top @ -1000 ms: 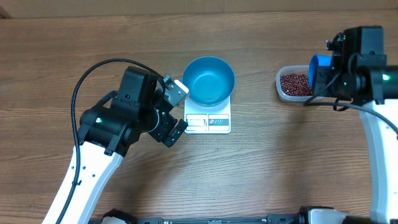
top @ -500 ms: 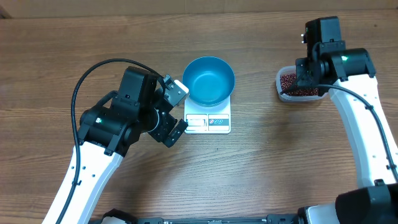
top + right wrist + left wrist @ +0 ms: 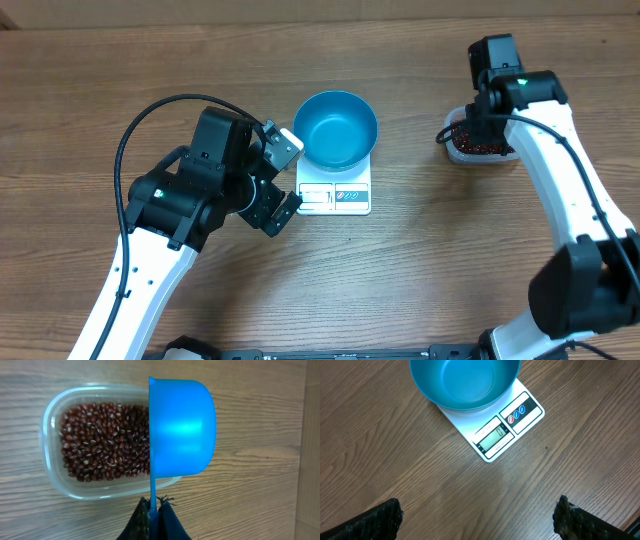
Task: Scoop item into bowl and weigh 150g on scale
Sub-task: 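Drag the scoop through the beans with the right gripper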
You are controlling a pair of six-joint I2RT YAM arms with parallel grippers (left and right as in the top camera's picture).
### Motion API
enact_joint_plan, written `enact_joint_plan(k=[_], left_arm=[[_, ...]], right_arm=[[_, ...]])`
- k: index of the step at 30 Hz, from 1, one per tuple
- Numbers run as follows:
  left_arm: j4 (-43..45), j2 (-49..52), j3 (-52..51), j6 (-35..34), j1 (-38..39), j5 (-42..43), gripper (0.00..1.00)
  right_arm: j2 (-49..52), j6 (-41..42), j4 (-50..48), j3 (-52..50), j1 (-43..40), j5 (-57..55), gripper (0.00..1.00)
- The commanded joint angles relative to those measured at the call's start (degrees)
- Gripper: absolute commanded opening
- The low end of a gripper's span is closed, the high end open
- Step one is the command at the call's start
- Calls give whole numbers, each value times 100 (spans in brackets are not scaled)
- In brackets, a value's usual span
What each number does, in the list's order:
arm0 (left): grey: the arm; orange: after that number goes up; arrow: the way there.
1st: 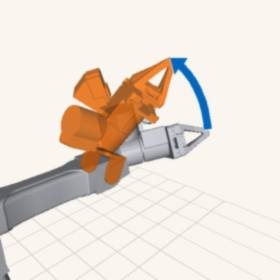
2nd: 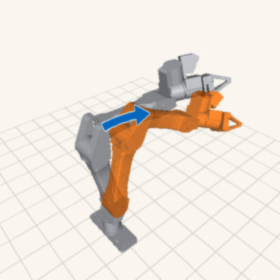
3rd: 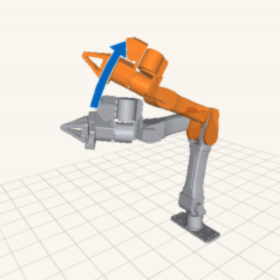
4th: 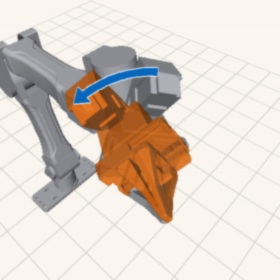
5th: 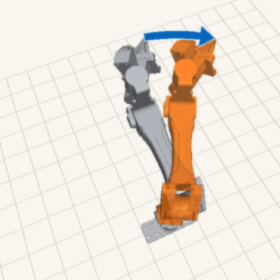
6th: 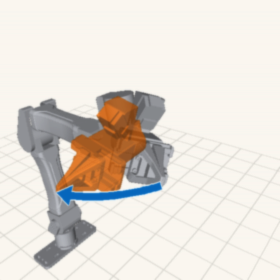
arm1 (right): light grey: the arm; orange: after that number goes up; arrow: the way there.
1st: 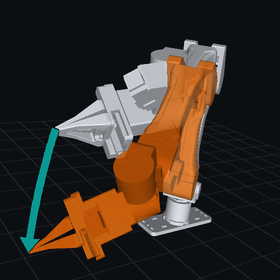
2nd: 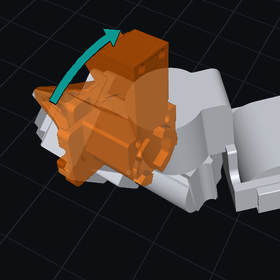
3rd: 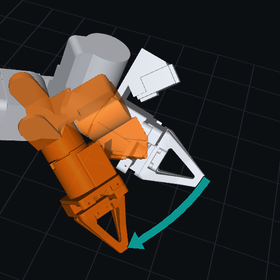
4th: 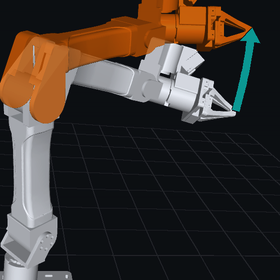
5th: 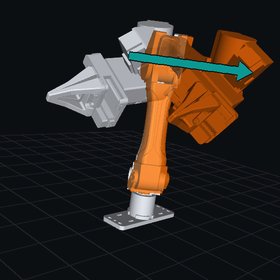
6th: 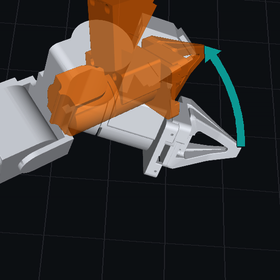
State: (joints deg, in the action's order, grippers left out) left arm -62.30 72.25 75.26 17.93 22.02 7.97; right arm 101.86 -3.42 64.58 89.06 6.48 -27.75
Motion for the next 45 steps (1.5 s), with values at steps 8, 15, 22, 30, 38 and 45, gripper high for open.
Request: enact_joint_plan(k=[8,15,22,30,38,45], left_arm=[[-7,-35,140,-79,7,55,100],[-7,-35,140,-79,7,55,100],[-7,-35,140,-79,7,55,99],[-7,-35,140,-79,7,55,100],[-7,-35,140,-79,7,55,99],[-7,-35,140,-79,7,55,100]], right_arm=[[361,7,26,-96,26,39,4],[435,-9,-15,-210,26,866,4],[435,131,-68,-195,-52,1513,4],[433,319,-94,-164,-481,2527,4],[433,315,85,142,-1038,3689,4],[433,315,177,177,-1547,4734,4]])
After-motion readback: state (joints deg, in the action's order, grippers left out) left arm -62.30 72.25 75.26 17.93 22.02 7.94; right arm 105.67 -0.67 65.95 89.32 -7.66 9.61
